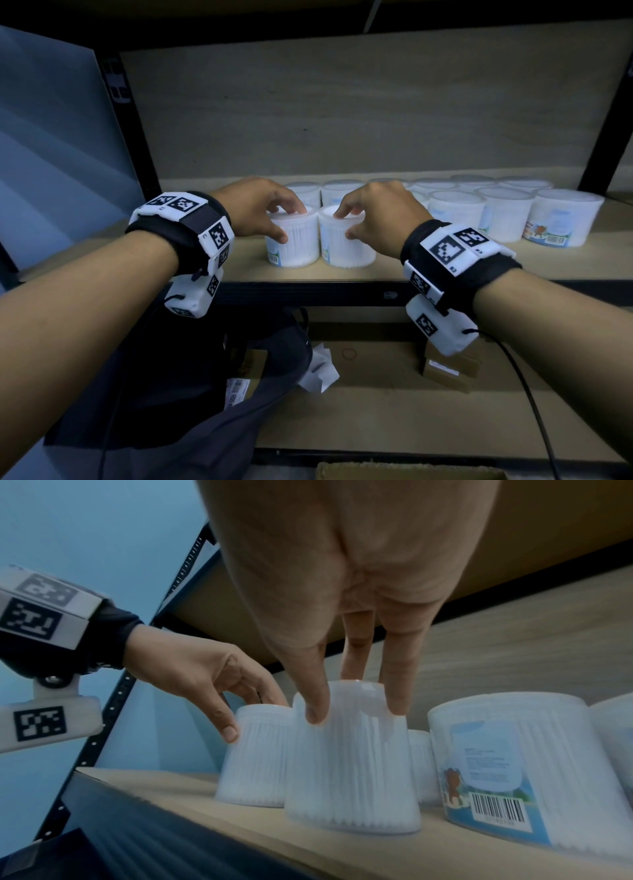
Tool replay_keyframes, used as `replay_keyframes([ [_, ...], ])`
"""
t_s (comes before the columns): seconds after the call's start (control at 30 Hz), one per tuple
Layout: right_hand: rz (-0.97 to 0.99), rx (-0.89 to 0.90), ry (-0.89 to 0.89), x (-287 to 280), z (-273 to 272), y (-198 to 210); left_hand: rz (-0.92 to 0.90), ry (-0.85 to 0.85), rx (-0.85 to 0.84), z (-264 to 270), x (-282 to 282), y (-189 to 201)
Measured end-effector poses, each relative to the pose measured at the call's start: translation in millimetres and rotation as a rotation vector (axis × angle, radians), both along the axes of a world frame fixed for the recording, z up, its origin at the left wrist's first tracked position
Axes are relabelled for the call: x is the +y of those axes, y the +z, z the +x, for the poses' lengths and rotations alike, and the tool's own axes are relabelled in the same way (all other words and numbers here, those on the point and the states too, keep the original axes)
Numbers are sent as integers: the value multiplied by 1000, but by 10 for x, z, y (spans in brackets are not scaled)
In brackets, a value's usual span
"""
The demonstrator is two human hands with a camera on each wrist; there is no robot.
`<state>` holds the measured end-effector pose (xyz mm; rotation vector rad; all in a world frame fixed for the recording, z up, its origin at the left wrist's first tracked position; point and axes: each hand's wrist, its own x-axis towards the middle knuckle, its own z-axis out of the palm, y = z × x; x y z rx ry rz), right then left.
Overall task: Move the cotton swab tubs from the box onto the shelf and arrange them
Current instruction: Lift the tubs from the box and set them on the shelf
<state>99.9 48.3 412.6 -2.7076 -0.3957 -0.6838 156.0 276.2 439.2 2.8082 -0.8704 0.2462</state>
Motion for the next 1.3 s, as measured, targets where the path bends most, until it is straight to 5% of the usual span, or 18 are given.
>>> replay_keyframes([
  [1.3, -5, -30, -8, -65, 689, -58, -47, 21, -35, 562, -67, -88],
])
